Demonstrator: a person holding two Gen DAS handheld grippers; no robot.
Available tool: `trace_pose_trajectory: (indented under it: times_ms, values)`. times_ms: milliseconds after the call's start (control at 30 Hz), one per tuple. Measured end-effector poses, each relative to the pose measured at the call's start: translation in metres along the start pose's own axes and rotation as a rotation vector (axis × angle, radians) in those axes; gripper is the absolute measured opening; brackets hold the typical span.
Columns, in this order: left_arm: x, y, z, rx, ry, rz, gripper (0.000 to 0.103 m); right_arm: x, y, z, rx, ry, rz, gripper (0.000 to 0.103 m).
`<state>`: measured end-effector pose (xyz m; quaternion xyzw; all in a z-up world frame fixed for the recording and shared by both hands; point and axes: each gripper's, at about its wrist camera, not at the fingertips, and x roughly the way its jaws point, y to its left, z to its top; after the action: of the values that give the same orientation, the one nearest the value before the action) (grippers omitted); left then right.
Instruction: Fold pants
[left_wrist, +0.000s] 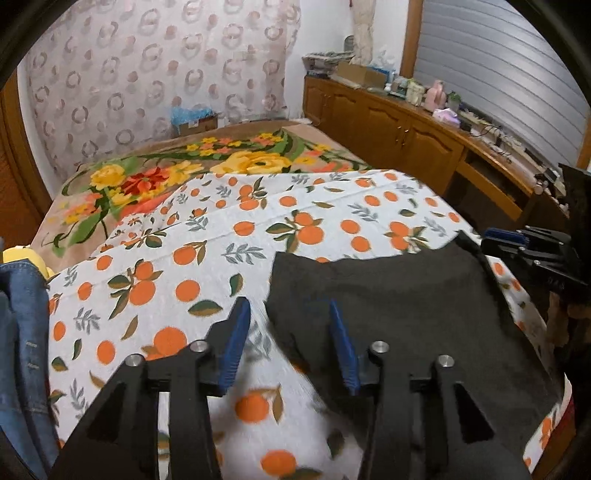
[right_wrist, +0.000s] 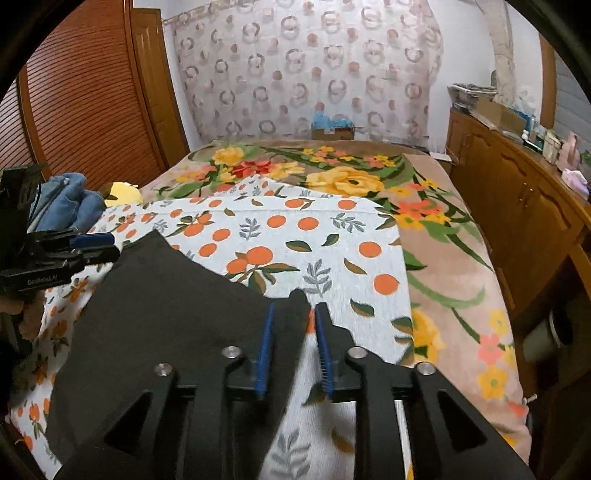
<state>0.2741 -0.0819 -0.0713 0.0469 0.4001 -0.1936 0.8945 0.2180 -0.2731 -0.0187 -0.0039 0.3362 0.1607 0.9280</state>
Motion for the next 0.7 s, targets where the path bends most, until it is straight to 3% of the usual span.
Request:
trace_pose_trajectory:
  times_ms: [100,567,700]
  values:
    - [-0.019,-0.007,-0.012,0.011,-0.021,0.004,0.062,-0.018,0.009,-0.008,-0.006,-0.016,-0.003,0.034]
    - [-0.078,-0.058,-0.084,0.079,-0.034,-0.027,0.061,-0.094,0.052,-0.083,-0.052,-0.018,0.018,0.036]
    - [-0.094,-0.071,-0.103,0.094,-0.039,-0.063,0.056,-0.108,0.056,-0.1,-0.035,-0.014,0.016,0.036]
